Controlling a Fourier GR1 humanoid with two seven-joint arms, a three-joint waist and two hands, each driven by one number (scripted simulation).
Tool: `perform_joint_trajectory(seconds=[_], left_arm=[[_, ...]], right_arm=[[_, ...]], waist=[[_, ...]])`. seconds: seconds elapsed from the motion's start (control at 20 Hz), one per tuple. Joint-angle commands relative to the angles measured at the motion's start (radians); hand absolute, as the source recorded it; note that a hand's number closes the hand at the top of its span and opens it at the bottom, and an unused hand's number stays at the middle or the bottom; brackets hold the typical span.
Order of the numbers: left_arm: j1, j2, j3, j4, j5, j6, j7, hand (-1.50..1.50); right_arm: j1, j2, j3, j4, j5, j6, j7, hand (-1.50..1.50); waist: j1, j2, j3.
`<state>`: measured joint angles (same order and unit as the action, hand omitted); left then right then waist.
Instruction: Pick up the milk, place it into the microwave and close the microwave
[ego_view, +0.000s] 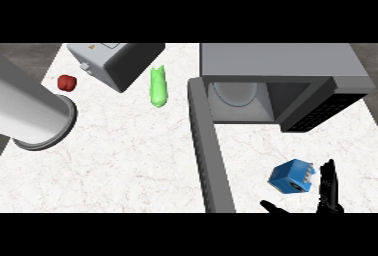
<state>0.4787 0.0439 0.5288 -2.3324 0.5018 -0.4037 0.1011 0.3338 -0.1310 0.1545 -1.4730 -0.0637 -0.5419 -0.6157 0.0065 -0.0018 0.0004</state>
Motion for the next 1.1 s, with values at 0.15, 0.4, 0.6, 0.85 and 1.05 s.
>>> perform_joint_trajectory(seconds=[0.15, 0.4, 0.6, 0.85, 1.05], left_arm=[[-0.01, -0.042, 0.0, -0.074, -0.001, 0.007, 0.019, -1.5], [0.032, -0.021, 0.051, -0.074, 0.091, -0.049, 0.032, -1.5], [0.04, -0.043, 0.058, -0.022, 0.051, -0.086, -0.038, -1.5], [0.027, -0.032, 0.072, -0.043, 0.082, -0.083, 0.012, -1.5], [-0.013, -0.043, 0.038, -0.09, 0.058, -0.012, 0.052, -1.5]], right_arm=[[-0.012, 0.022, -0.08, 0.149, -0.048, 0.056, -0.139, -1.5], [-0.199, -0.022, -0.175, 0.379, -0.049, 0.089, -0.182, -1.5], [-0.267, 0.017, -0.204, 0.539, -0.063, 0.128, -0.293, 1.5], [-0.329, 0.018, -0.18, 0.589, -0.03, 0.174, -0.346, 1.5], [-0.313, 0.003, -0.205, 0.535, -0.012, 0.133, -0.387, 1.5]], waist=[[-0.004, 0.001, 0.0], [0.005, 0.001, 0.0], [0.004, 0.001, 0.0], [0.005, 0.001, 0.0], [-0.003, 0.001, 0.0]])
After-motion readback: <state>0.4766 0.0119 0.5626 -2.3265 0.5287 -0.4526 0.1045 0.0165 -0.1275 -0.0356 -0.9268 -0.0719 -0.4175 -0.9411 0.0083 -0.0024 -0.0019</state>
